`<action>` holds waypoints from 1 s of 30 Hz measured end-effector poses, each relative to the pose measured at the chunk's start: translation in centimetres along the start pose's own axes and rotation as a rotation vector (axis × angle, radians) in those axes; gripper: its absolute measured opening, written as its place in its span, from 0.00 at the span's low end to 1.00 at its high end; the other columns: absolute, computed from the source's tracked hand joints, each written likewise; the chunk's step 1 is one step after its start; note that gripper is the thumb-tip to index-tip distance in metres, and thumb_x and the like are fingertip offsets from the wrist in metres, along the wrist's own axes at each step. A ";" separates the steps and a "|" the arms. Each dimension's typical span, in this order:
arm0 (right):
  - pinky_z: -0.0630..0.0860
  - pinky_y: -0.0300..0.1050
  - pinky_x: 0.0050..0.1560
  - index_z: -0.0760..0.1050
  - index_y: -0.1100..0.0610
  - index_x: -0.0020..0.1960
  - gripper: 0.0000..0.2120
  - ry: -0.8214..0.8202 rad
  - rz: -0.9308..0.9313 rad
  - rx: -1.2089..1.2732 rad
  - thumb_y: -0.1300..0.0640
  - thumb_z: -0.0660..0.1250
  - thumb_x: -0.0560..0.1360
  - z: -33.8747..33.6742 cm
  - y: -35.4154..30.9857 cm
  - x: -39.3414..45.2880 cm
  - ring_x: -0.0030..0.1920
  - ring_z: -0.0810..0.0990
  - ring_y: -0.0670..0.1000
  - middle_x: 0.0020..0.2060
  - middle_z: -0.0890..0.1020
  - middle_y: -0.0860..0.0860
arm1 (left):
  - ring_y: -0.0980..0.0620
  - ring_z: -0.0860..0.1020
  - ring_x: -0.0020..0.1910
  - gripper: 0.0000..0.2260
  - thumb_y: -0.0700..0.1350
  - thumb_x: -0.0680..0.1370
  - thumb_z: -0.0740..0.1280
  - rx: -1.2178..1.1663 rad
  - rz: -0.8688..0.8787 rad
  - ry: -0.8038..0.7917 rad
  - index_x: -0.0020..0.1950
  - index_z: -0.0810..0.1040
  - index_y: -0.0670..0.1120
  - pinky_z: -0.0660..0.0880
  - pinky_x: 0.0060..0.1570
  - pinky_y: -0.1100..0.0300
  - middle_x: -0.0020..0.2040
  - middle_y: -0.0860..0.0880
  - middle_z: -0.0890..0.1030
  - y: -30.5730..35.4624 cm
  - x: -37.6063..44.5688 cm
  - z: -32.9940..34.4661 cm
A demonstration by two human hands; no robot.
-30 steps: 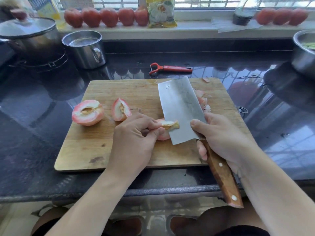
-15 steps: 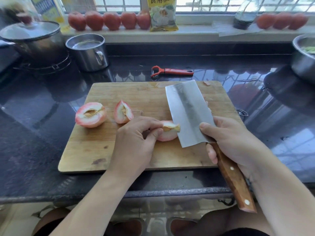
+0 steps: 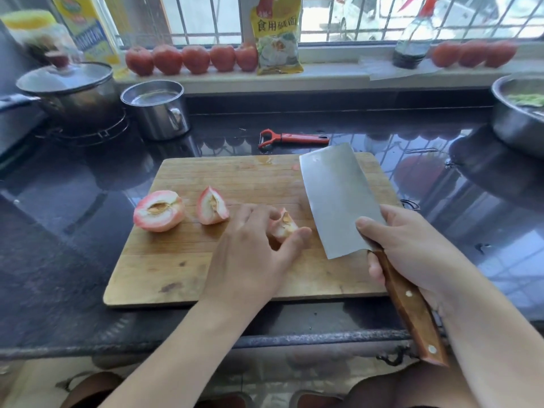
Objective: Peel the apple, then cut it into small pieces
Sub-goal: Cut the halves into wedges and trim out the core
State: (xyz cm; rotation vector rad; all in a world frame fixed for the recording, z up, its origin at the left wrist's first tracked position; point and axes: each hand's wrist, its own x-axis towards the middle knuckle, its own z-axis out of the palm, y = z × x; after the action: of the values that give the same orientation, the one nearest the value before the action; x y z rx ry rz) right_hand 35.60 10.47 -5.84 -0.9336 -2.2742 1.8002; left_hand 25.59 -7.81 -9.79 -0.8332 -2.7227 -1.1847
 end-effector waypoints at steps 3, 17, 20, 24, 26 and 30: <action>0.69 0.43 0.25 0.78 0.51 0.53 0.08 -0.007 -0.033 -0.013 0.55 0.60 0.84 0.1 -0.4 0.0 0.22 0.72 0.53 0.23 0.77 0.56 | 0.57 0.76 0.49 0.11 0.58 0.76 0.71 0.001 0.006 -0.056 0.52 0.78 0.53 0.72 0.49 0.59 0.48 0.58 0.78 -0.2 1.0 -0.3; 0.71 0.46 0.28 0.78 0.50 0.54 0.08 0.012 -0.093 0.055 0.54 0.60 0.84 0.7 0.8 -0.6 0.22 0.73 0.56 0.26 0.79 0.61 | 0.58 0.80 0.56 0.08 0.41 0.74 0.78 -0.191 0.198 -0.030 0.51 0.86 0.50 0.76 0.50 0.64 0.52 0.59 0.83 -3.1 1.1 -0.2; 0.72 0.49 0.30 0.77 0.49 0.54 0.08 0.025 -0.083 0.051 0.53 0.59 0.84 1.2 1.1 -0.5 0.23 0.74 0.56 0.28 0.81 0.62 | 0.57 0.80 0.56 0.07 0.42 0.74 0.78 -0.196 0.201 -0.016 0.50 0.87 0.50 0.76 0.49 0.63 0.52 0.59 0.82 -3.0 0.8 -0.2; 0.73 0.50 0.30 0.76 0.49 0.56 0.08 -0.007 -0.085 0.034 0.53 0.58 0.85 1.6 1.2 -0.3 0.25 0.76 0.58 0.35 0.85 0.62 | 0.56 0.80 0.55 0.07 0.42 0.74 0.78 -0.227 0.179 -0.012 0.50 0.87 0.51 0.78 0.48 0.59 0.52 0.59 0.81 -3.1 0.8 -0.1; 0.72 0.48 0.29 0.76 0.49 0.56 0.08 -0.003 -0.102 0.014 0.53 0.58 0.85 1.8 1.2 -0.3 0.25 0.76 0.58 0.36 0.85 0.62 | 0.56 0.80 0.55 0.07 0.42 0.74 0.78 -0.238 0.169 -0.016 0.49 0.87 0.51 0.79 0.48 0.57 0.51 0.60 0.82 -3.0 0.8 -0.2; 0.72 0.48 0.29 0.75 0.49 0.54 0.07 0.011 -0.136 -0.050 0.53 0.58 0.84 2.0 1.2 -0.3 0.24 0.76 0.59 0.35 0.84 0.65 | 0.54 0.80 0.52 0.07 0.40 0.73 0.79 -0.287 0.142 -0.035 0.48 0.88 0.51 0.78 0.47 0.55 0.50 0.59 0.82 -2.8 0.9 -0.2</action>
State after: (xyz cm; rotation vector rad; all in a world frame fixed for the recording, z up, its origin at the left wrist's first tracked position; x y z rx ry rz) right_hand 35.44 8.78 -7.41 -0.7730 -2.3238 1.6864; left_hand 23.40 -9.11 -11.21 -1.0663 -2.5038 -1.5638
